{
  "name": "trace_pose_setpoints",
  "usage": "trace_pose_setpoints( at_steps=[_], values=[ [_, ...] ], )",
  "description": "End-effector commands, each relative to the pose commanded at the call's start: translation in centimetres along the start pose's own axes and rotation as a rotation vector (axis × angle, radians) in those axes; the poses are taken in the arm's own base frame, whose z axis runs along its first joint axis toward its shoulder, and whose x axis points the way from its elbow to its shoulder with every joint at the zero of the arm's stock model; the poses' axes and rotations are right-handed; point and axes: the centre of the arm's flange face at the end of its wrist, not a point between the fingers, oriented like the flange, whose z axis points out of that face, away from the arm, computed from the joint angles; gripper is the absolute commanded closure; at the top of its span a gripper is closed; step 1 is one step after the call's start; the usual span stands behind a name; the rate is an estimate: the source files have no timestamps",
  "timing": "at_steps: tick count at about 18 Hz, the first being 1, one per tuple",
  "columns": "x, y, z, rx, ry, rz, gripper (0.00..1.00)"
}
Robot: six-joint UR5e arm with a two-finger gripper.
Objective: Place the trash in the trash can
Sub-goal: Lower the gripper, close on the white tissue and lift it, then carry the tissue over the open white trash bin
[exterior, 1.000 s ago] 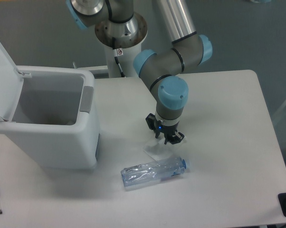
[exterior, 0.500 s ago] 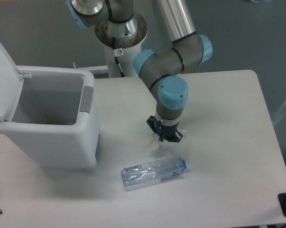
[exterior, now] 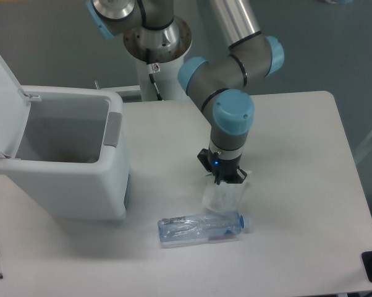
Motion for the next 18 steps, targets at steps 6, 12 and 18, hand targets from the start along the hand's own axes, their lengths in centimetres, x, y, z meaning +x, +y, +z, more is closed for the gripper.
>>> trace_pose_setpoints(
  at_steps=[6, 12, 18],
  values=[
    [-2.1, -0.3, -3.6, 0.109, 0.058, -0.059, 1.0],
    [-3.1, -0.9, -5.3, 0.246, 0.09, -0.142, 1.0],
    [-2.7, -2.5, -7.1, 0.345, 0.134, -0.247, 1.0]
  ],
)
